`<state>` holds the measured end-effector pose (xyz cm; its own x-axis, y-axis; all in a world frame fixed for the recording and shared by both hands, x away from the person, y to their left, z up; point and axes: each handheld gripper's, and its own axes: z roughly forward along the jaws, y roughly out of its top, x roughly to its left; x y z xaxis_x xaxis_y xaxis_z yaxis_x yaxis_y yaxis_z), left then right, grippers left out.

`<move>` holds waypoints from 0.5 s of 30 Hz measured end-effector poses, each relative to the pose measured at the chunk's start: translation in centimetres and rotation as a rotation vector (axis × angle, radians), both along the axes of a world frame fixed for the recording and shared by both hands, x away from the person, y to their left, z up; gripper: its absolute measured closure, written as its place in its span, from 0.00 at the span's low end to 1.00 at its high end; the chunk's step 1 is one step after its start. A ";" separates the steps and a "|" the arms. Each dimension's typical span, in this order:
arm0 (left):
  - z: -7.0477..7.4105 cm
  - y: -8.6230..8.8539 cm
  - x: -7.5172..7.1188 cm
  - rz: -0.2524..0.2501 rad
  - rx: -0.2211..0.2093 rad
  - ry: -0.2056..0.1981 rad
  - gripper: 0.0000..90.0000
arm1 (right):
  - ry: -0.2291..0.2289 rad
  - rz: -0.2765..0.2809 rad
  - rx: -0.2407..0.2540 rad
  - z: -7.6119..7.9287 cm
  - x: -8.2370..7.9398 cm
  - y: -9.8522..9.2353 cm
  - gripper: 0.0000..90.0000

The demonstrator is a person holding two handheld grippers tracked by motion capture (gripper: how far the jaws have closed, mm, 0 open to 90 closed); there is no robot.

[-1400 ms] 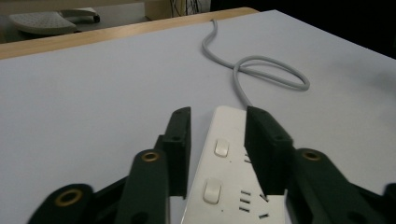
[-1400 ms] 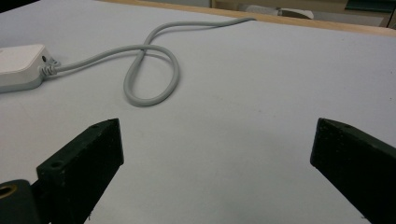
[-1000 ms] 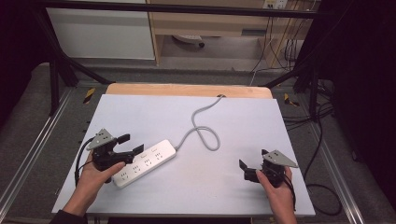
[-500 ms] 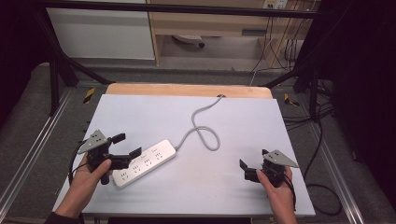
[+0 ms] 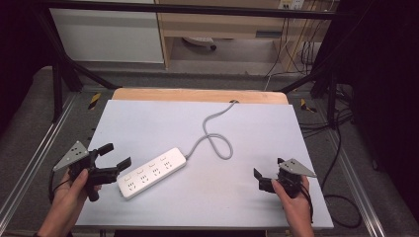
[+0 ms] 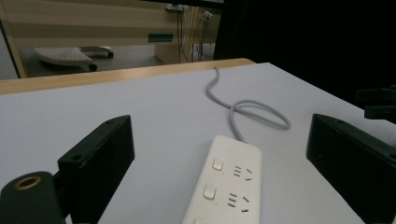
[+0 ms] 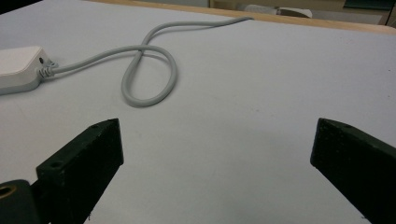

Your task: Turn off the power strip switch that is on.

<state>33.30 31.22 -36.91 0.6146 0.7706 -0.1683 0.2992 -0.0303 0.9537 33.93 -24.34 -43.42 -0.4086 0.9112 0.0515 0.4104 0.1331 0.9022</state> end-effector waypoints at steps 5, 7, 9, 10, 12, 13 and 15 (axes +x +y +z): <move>-0.1 1.0 -0.6 0.009 -0.009 0.004 0.09 | -0.001 0.000 -0.001 0.0 0.0 0.0 0.03; -0.3 1.3 -0.8 0.010 -0.004 -0.001 0.09 | -0.002 -0.001 -0.001 0.0 0.0 0.0 0.03; -0.5 1.7 -1.0 0.012 0.000 0.000 0.09 | -0.002 -0.001 0.000 0.0 0.0 0.0 0.03; -0.6 1.9 -1.1 0.016 -0.002 0.001 0.09 | -0.002 -0.001 -0.001 0.0 0.0 0.0 0.03; -0.7 2.3 -1.3 0.019 -0.007 0.003 0.09 | -0.002 -0.001 -0.003 0.0 0.0 0.0 0.03; -0.8 2.5 -1.4 0.022 -0.010 0.006 0.09 | -0.002 -0.001 -0.003 0.0 0.0 0.0 0.03; -1.0 3.0 -1.5 0.028 -0.010 0.009 0.09 | -0.002 -0.001 -0.001 0.0 0.0 0.0 0.03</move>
